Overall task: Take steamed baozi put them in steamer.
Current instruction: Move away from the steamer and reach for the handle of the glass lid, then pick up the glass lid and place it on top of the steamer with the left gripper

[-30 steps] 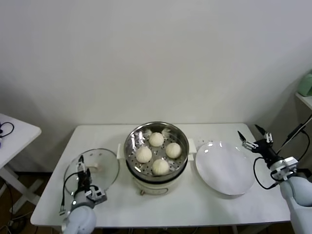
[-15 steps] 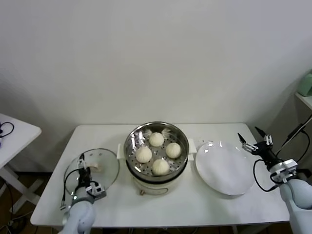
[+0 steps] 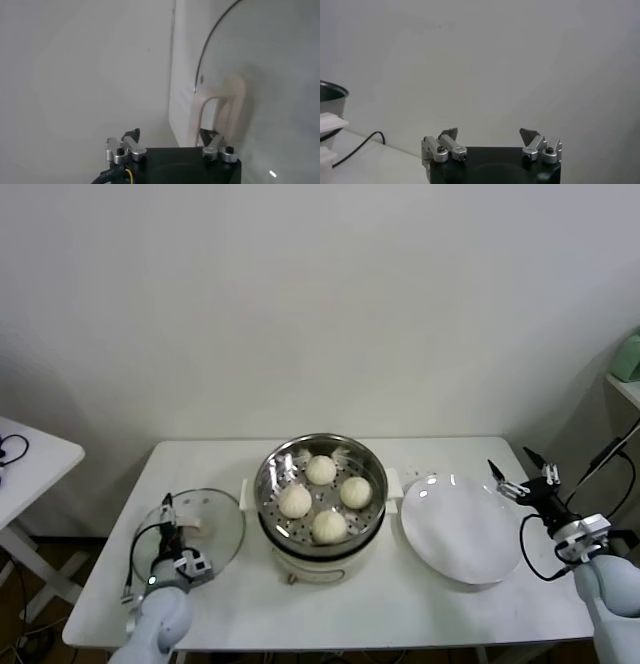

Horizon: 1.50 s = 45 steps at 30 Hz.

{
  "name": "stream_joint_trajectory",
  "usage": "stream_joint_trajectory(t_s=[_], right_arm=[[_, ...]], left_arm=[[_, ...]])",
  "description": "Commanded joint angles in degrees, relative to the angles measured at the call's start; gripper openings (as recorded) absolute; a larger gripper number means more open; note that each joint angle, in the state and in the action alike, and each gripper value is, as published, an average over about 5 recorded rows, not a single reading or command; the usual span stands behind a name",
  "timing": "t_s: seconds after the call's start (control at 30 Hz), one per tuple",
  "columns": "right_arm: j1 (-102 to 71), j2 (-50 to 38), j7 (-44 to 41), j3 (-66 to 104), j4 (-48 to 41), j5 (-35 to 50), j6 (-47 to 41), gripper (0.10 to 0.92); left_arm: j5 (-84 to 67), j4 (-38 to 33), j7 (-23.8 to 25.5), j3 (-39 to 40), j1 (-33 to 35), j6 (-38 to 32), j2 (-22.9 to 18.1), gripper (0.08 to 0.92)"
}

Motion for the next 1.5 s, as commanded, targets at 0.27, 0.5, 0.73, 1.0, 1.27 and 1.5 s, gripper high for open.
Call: stream_joint_trajectory(t_s=[0.27,0.5,0.73,1.0,1.27,1.5], right_arm=[[-0.05,0.6,-0.69,0.46,-0.33,0.01,-0.05,0.823],[0.02,0.89,-0.79,0.49,-0.28,0.01,-0.03,0.823],[0.16,0.94,-0.98,0.75,-0.48,0.01,-0.01,0.823],[0.32,1.0,-1.25,0.77,-0.64,0.04,0.01,0.823],[0.65,1.1,-1.52,0.61,-0.95,-0.05,0.09,0.823],[1.22,1.15,-1.94,0.25,-1.78,-0.2,0.26,0.823]], left_arm=[[1.17,3.29,0.01,-0.69,-0.13,-4.85,0.19,0.489],[1.0,2.87,-0.13,-0.58,0.05,-5.44,0.1,0.29],[0.71,0.87,-0.19,-0.54,0.86,-5.45,0.31,0.167],[0.35,-5.36,0.05,-1.29,3.24,-3.52,1.5,0.167],[0.02,-13.68,0.42,-3.25,7.26,-0.24,2.89,0.161],[0.19,-22.9,2.33,-4.84,10.9,3.66,3.89,0.161]])
